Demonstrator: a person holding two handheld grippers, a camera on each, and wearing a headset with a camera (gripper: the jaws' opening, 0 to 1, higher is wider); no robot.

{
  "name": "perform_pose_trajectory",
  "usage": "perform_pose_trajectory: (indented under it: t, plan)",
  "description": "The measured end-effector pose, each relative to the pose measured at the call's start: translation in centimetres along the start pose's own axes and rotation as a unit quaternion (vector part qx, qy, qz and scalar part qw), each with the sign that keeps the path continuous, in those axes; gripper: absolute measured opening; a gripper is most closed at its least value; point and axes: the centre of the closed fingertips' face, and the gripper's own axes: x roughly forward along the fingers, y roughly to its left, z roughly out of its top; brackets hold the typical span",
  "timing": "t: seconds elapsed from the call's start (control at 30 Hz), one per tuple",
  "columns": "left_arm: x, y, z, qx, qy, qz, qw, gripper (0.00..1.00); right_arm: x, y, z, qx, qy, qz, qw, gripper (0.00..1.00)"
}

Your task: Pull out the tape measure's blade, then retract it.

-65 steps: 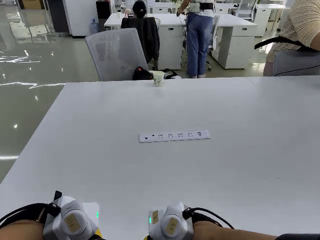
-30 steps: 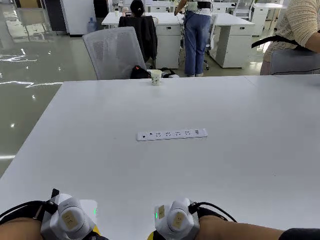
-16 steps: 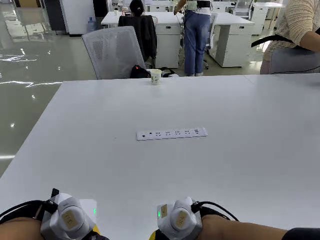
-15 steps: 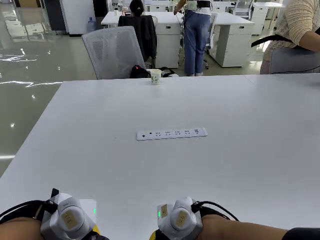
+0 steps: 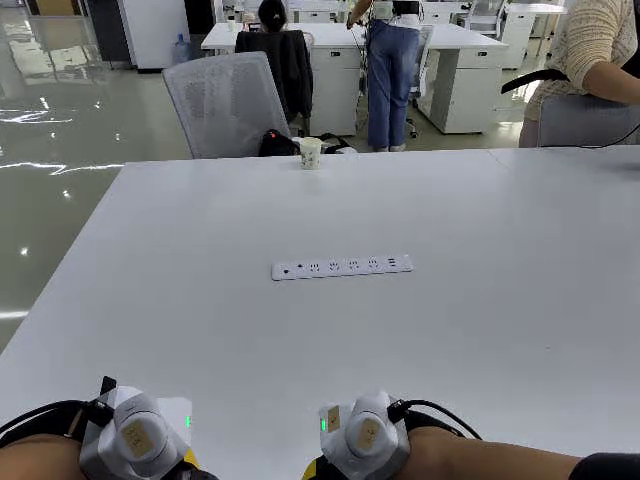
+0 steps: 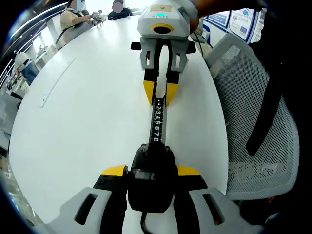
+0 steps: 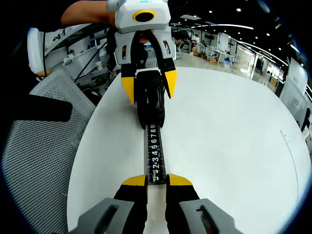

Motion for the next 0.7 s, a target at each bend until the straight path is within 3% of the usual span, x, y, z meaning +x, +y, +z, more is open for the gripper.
perform_pose_trajectory:
  t: [0.7]
  plan:
    - [0.0, 0.03, -0.09, 0.0, 0.001, 0.002, 1.0, 0.31, -0.7, 0.01, -0.66, 0.002, 0.005, -0.001, 1.0, 0.1]
